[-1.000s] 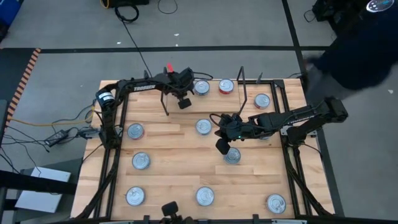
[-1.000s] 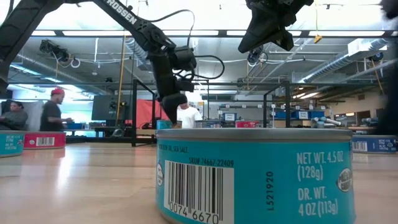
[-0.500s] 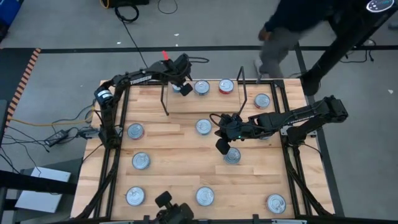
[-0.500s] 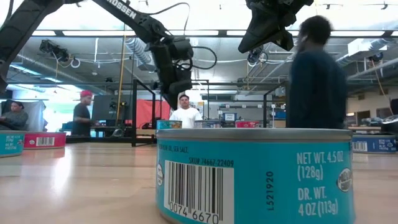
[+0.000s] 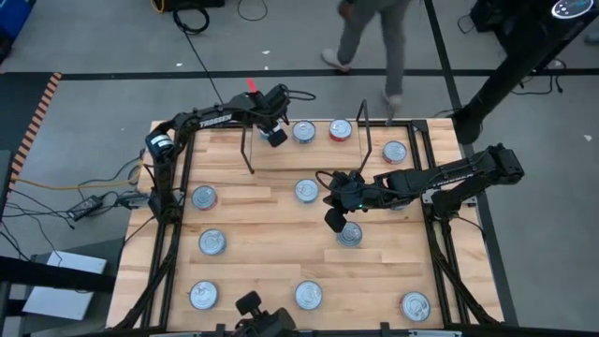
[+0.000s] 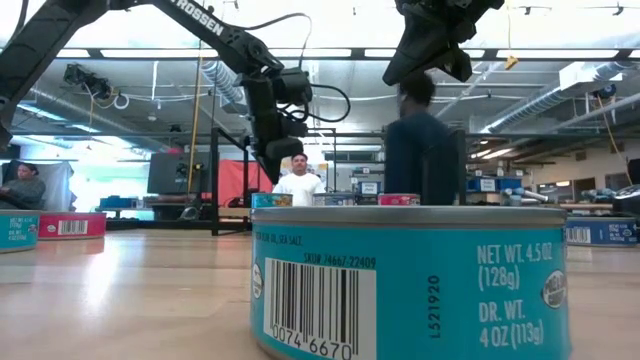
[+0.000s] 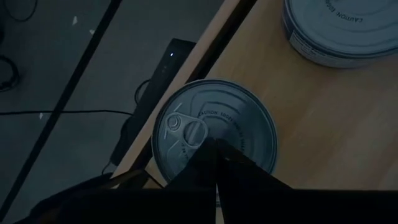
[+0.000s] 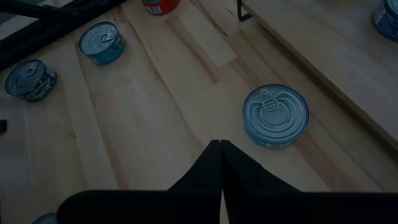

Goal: Stack canned seafood by type on shelf
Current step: Put the center light blue tuna can on the shelf, then move the bottom left blue tuna can to the center of the table

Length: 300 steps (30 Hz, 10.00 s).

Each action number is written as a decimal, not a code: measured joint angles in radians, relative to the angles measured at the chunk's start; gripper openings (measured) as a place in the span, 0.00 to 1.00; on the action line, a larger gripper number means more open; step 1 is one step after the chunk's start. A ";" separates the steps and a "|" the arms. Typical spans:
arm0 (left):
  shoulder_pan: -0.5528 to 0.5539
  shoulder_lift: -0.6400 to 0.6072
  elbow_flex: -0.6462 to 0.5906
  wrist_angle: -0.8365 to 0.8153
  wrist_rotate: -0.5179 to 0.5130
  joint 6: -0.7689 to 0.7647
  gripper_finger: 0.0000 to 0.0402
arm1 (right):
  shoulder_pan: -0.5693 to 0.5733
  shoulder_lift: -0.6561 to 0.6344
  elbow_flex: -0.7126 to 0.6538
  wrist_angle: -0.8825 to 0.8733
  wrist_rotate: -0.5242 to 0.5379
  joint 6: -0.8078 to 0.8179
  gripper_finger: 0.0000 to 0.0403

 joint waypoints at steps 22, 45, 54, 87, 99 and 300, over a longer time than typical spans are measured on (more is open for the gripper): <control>-0.047 0.028 0.087 -0.051 -0.044 0.381 0.01 | 0.000 0.000 0.000 0.000 0.004 -0.012 0.03; -0.064 0.071 0.089 -0.162 -0.038 0.364 0.01 | 0.002 0.000 -0.001 0.016 0.005 -0.023 0.03; -0.102 0.071 0.089 -0.172 -0.010 0.328 0.01 | 0.002 0.000 -0.001 0.015 0.005 -0.027 0.03; -0.030 0.081 0.090 -0.116 -0.047 0.271 0.01 | 0.002 0.000 -0.001 0.015 0.005 -0.018 0.03; -0.026 0.099 0.100 -0.097 -0.089 0.267 0.01 | 0.003 0.000 0.000 0.015 0.005 -0.016 0.03; -1.539 -0.420 -0.778 0.299 0.305 -1.332 0.00 | 0.078 -0.354 -0.494 0.554 -0.047 -0.120 0.01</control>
